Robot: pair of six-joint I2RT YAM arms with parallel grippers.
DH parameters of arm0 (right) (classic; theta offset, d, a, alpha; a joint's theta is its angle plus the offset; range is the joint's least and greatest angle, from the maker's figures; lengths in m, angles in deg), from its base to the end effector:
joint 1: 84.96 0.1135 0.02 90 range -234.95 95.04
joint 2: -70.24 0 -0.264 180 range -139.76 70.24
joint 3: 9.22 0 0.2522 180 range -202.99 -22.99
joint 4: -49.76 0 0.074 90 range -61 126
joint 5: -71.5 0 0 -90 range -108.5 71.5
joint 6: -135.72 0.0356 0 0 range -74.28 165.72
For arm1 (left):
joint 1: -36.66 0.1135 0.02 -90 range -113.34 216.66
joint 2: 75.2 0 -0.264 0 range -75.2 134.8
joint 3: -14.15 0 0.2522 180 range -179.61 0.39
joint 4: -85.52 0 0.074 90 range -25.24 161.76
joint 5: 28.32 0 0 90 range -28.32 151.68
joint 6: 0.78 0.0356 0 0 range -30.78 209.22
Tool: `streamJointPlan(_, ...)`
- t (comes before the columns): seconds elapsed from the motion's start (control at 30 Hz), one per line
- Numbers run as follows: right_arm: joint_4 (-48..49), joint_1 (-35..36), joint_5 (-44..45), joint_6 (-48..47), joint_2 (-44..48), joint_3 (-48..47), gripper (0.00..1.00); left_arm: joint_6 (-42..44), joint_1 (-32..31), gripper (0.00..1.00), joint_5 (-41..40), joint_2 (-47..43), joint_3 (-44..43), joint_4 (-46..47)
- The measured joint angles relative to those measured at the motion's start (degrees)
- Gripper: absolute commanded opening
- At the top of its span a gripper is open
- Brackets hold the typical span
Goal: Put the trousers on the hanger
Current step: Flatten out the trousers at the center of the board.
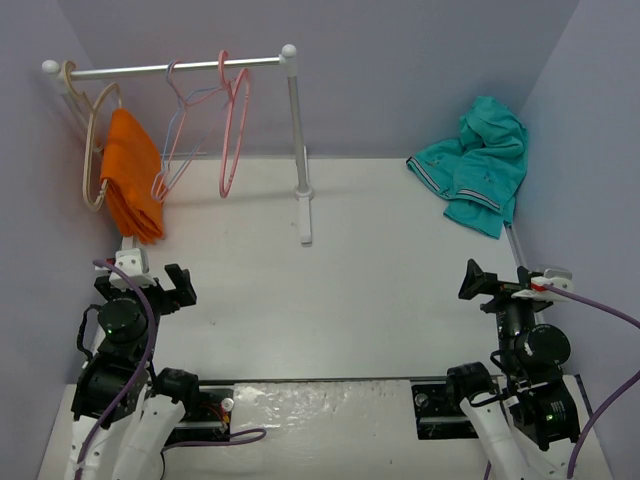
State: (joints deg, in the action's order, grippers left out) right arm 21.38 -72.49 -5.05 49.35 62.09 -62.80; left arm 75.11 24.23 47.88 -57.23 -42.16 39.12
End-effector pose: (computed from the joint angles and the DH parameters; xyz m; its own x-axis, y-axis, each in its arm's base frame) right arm 0.0404 0.0004 0.3624 0.2862 0.1263 -0.9498 -0.0110 0.9916 0.1286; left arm 0.0743 -0.0077 0.3362 -0.1275 -0.2143 -0.9684 -0.0543 0.9764 -0.2089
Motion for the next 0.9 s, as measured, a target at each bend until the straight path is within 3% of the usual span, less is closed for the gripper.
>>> streamJointPlan(0.4,0.8,0.0,-0.8,0.9,-3.7,-0.4,1.0,0.2,0.0,0.97,0.4,1.4,0.0,0.4)
streamJointPlan(0.63,1.7,0.0,-2.3,3.5,-28.0,-8.5,1.0,-1.8,0.0,0.97,-0.3,6.4,-0.5,0.5)
streamJointPlan(0.9,3.0,-0.2,0.0,10.6,-48.7,-16.9,1.0,-3.7,0.2,0.97,0.2,14.3,-1.7,3.2)
